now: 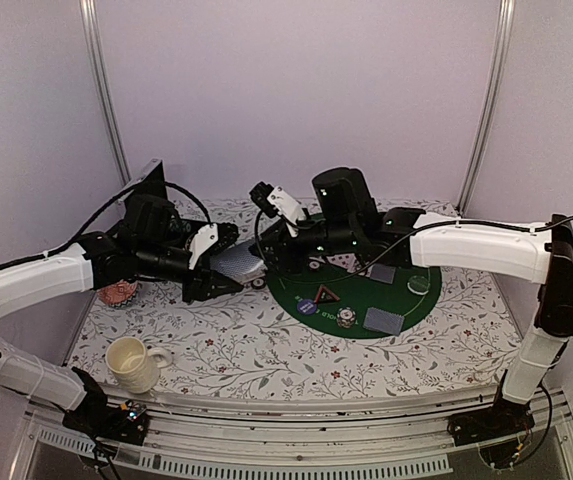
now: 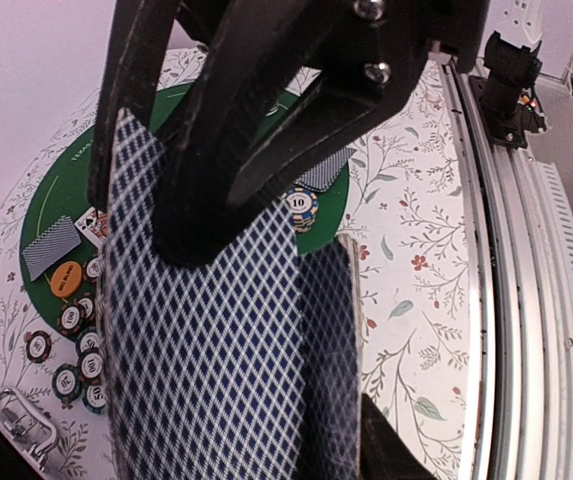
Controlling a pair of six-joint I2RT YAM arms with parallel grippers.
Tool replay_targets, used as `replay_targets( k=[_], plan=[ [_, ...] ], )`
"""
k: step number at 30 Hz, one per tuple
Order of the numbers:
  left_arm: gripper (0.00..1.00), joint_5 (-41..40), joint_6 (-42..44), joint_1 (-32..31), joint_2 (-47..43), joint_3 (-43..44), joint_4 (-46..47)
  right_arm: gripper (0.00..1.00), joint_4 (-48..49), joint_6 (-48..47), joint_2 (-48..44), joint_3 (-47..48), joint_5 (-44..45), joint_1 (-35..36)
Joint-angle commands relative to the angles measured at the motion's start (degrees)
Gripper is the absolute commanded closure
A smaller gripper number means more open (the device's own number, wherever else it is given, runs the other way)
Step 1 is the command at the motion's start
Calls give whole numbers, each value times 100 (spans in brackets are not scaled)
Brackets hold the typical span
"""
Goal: Distribute texas hold em gaming equipment
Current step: Pick up the poker card from the face-down deck piles.
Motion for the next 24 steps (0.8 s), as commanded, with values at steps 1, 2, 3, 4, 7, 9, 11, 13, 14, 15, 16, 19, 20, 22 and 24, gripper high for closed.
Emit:
replay_targets(
  k=[1,2,3,4,7,9,11,13,14,15,16,19,20,22,24],
  plan=[
    [62,47,27,-87,-117,-26,56,77,-445,12,-117,143,-41,22],
    [62,47,30,-86,-113,-27,52,78,-475,27,-128,160,-35,14],
    [62,47,30,-86,-113,-27,56,80,-490,31,-149,162,-22,21],
    [62,47,31,-82,-113,-27,56,84,-507,33,-166,166,-20,17],
    [62,47,34,-87,-105,-27,56,90,-589,8,-240,170,-28,21],
    [62,51,30,-87,-104,-27,56,92,-669,2,-280,186,-33,14],
    [62,47,29,-86,-96,-27,56,94,-733,-9,-320,189,-31,17],
    [62,47,23,-81,-95,-27,50,96,-790,-22,-344,188,-13,21],
    [62,47,21,-88,-95,-29,56,97,-820,-27,-357,195,-6,16],
    [62,47,20,-87,-95,-27,56,97,-872,-22,-362,209,13,17],
    [62,51,20,-84,-95,-27,56,97,-931,-20,-374,226,54,21],
    [62,47,22,-86,-95,-27,56,97,-1102,-25,-414,276,165,20],
    [62,49,21,-86,-95,-27,56,97,-1124,-32,-442,269,181,21],
    [62,51,16,-86,-95,-27,52,97,-1180,-51,-495,275,164,21],
    [62,53,25,-86,-100,-27,56,97,-1250,-85,-568,285,180,17]
  ],
)
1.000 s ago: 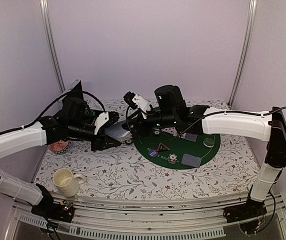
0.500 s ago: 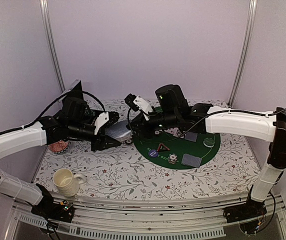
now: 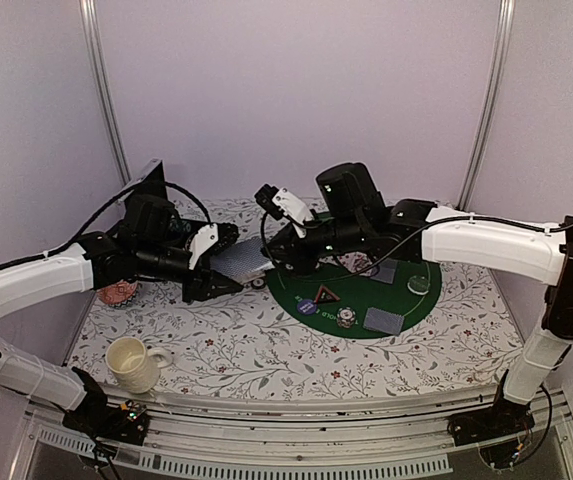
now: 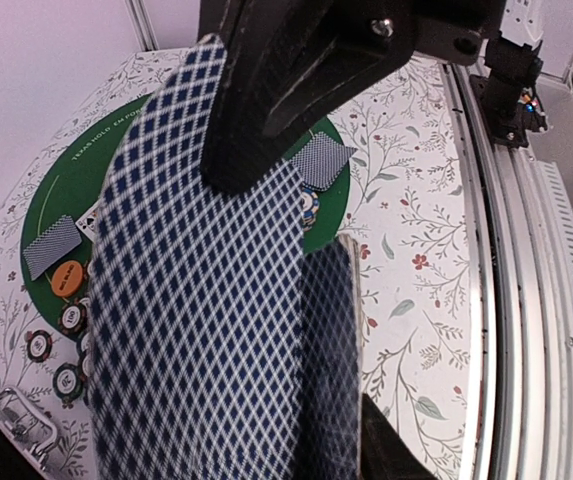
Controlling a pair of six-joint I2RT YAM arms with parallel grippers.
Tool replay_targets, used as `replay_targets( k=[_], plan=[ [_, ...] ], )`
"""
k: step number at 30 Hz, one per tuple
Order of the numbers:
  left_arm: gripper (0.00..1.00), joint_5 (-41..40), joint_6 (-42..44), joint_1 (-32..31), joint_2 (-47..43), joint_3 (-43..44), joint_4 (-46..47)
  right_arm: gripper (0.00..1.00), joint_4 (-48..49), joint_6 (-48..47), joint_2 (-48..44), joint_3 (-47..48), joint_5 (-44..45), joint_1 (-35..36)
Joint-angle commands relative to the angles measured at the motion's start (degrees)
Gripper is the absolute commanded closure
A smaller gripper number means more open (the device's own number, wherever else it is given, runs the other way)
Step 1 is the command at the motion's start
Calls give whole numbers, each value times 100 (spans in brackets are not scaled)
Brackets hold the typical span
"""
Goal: Distribute texas hold em gaming equipment
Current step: Pick up the poker card from the face-down deck piles, then distribute the poker card in the community card area.
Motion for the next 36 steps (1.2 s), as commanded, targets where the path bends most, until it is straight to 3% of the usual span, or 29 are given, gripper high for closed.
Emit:
replay_targets(
  k=[1,11,15,22,25,30,36],
  plan=[
    [62,67,19,-86,-103,-27,60,97,-344,-98,-369,158,144,4],
    [62,66,10,-87,-104,-27,59,99,-663,-587,-1167,17,215,11],
    [62,66,9,-89,-112,-18,61,99,-1076,-1174,-1599,-73,885,-22],
    [62,95,2,-89,-130,-10,60,99,-1907,-2212,-2349,-627,1486,-1358],
    [62,90,5,-87,-135,-17,61,99,-2493,-2646,-2228,-711,2021,-1793],
    [62,103,-8,-95,-113,0,58,99,-3057,-3632,-1772,-672,2012,-2579],
    [62,73,1,-95,-163,-16,61,99,-4018,-4242,-393,-134,2395,-3025]
  ],
)
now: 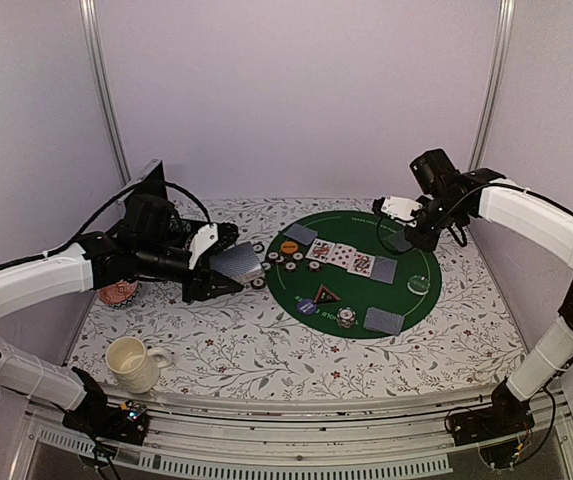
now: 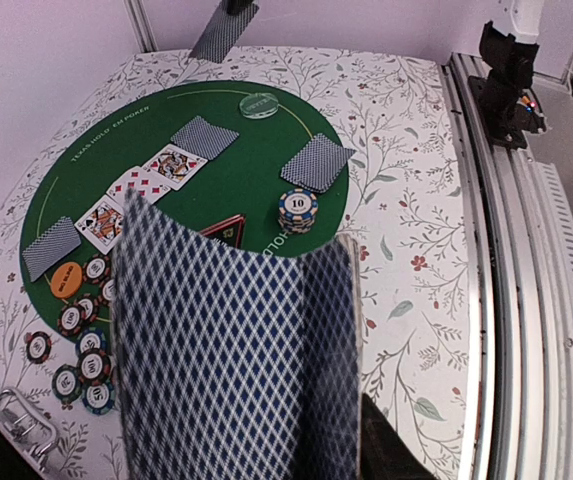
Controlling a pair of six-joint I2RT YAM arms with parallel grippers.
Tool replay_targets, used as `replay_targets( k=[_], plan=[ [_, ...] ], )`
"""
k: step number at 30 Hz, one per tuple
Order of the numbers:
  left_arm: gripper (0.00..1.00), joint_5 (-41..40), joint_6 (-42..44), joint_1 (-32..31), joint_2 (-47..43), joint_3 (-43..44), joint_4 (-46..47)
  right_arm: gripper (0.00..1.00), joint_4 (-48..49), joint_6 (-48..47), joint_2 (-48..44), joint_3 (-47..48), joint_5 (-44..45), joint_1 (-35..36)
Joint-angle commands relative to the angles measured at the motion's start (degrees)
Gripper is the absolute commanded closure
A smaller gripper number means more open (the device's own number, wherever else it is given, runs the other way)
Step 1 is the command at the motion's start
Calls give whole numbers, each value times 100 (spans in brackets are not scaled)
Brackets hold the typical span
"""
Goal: Distribute texas hold em gaming equipment
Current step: Distribute the poker card in the community card area.
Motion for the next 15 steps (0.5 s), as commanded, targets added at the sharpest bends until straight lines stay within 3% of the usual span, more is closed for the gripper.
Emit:
replay_targets(
  k=[1,15],
  plan=[
    [62,43,7,-93,-167,-15,59,99,-1075,-695,929,422,334,-201],
    [62,56,20,-99,-242,-27,58,99,-2427,-1132,2520,1450,223,-252]
  ],
)
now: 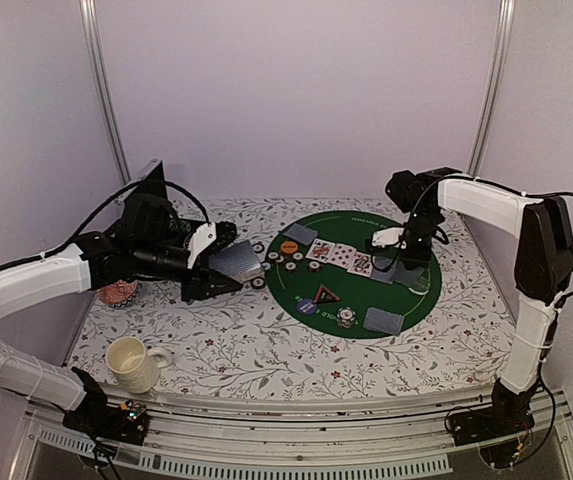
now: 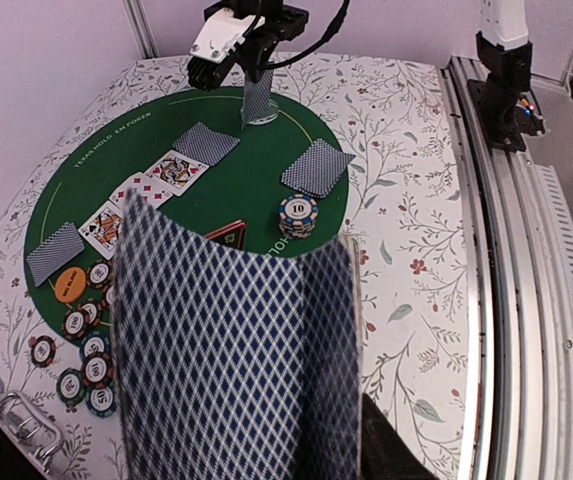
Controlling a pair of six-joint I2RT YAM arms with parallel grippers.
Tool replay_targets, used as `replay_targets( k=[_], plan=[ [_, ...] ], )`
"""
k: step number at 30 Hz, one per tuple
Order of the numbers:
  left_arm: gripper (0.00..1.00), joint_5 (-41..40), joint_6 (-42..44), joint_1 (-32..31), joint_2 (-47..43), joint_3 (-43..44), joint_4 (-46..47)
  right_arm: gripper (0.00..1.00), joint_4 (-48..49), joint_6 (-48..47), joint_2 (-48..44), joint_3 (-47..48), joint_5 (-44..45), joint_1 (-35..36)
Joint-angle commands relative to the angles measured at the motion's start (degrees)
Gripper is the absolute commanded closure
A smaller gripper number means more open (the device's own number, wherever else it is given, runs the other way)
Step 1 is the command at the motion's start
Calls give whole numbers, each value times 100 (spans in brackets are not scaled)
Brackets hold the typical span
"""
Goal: Distribute texas hold em gaming equipment
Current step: Distribute the poker card in the community card area.
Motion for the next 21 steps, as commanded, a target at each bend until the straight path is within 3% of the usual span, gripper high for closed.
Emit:
replay_targets(
  k=[1,21],
  plan=[
    [62,62,20,-89,-155,-27,55,99,-447,-198,401,174,51,-15],
    [62,45,20,-102,-140,-27,56,98,-67,-517,1168,738,771,-16]
  ],
)
